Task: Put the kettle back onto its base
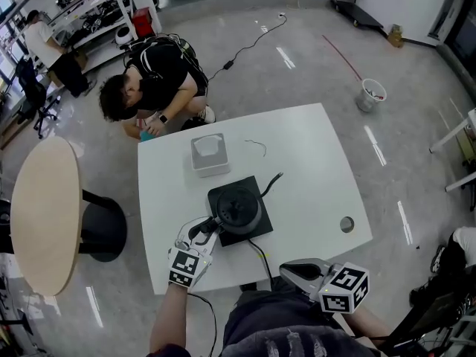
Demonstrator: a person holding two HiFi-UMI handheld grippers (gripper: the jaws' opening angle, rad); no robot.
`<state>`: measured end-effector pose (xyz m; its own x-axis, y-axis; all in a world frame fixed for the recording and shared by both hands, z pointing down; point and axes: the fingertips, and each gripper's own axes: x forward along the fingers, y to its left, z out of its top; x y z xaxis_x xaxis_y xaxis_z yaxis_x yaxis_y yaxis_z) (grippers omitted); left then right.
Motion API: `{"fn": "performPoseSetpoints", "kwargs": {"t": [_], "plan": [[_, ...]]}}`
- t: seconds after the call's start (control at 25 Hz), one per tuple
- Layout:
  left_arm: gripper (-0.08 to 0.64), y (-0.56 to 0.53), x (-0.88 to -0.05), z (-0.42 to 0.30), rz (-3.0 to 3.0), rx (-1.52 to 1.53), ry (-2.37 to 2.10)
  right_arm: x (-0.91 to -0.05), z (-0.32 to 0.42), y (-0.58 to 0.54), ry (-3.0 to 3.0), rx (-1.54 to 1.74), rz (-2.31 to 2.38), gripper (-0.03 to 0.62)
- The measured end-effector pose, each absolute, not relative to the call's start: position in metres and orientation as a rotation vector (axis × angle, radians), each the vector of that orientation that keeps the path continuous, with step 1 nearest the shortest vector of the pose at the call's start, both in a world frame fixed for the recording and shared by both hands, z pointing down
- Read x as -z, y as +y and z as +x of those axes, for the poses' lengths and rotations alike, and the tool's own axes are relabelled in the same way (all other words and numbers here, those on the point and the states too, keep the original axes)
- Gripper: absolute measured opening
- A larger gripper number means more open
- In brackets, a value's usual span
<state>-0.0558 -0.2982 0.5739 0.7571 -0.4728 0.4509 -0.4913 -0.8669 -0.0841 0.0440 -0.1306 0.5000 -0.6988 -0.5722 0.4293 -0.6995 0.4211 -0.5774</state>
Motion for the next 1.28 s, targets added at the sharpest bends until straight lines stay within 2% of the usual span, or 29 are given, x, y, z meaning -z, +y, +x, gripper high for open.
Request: {"fn": "performPoseSetpoints", "kwargs": {"t": [0.36, 0.76, 1.12, 1.28], "plan": [[0.08, -0.333, -0.58, -0.062, 2.862, -0.808, -0.983, -0.5, 0.04, -0.13, -2.506, -1.147, 1.16, 0.0], [0.096, -0.333, -0.579, -0.062, 2.797, -0.744, -0.973, -0.495, 0.042, -0.133, -2.521, -1.136, 1.15, 0.0], [0.267, -0.339, -0.571, -0.072, 2.769, -0.832, -1.071, -0.481, 0.034, -0.125, -2.535, -1.133, 1.124, 0.0], [0.349, -0.341, -0.568, -0.06, 2.831, -1.066, -1.176, -0.481, 0.042, -0.12, -2.516, -1.146, 1.179, 0.0]]}}
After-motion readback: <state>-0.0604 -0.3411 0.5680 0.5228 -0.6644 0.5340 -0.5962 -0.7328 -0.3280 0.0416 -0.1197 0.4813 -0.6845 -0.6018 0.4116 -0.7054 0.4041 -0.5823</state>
